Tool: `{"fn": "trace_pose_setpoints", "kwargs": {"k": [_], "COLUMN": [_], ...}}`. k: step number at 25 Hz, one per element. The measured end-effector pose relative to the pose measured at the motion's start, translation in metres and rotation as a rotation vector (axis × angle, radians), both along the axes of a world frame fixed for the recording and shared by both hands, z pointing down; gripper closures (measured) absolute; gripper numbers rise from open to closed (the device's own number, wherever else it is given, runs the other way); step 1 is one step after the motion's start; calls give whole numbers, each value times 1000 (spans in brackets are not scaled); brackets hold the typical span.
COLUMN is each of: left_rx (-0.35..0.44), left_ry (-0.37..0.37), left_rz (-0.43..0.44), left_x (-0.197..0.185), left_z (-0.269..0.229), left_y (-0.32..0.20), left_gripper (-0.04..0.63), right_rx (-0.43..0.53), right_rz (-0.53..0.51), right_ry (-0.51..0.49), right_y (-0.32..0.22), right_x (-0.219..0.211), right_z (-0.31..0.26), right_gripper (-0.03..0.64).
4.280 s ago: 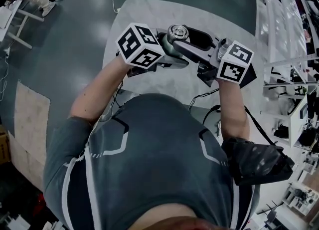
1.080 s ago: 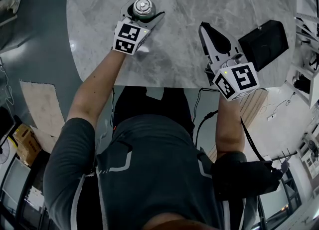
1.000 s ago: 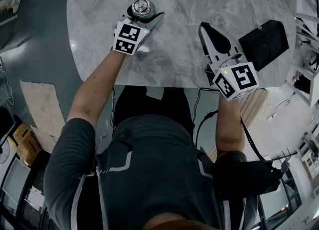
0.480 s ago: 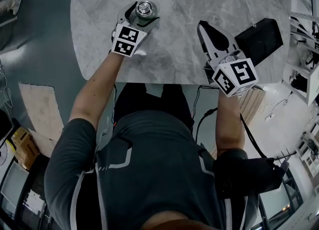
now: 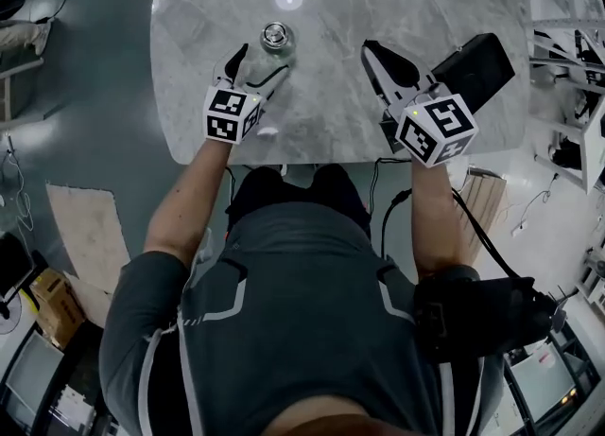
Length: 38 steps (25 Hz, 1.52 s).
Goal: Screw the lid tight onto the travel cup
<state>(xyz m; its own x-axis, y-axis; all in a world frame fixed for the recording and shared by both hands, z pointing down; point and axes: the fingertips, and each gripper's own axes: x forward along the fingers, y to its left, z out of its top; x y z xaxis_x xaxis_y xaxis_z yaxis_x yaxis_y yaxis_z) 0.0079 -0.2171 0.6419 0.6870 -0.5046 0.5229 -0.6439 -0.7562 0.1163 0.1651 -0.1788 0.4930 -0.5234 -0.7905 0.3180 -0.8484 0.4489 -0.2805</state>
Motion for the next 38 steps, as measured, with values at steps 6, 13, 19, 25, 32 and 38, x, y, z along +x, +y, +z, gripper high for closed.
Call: {"fn": "trace_pose_setpoints", "kwargs": {"k": [6,13,19,25,32,38], "left_rx": [58,147,201,284,233,304], "left_ry": [75,167,195,200,364,310], "left_rz": [4,8,-15,-39,51,-20], "left_x": [-14,-26,-42,-51,-38,-45], "left_z": [-72,-159,-209,-278,-337,-362], "left_y": [6,13,-5,-19,5,9], "left_gripper": [193,250,321,483,586,586], "right_rx": [40,92,130,169,212,235], "right_rz": [5,23,15,5,6,40], "right_ry": [-7,-18,-41,-73,-59,-32], "right_y": [1,2,1,5,3,-2], "right_x": [-6,-18,-25,-27,-30,-23], "right_z": [-38,-86,-112,-159,-187,-193], "right_gripper": [575,575,575,575,575,588]}}
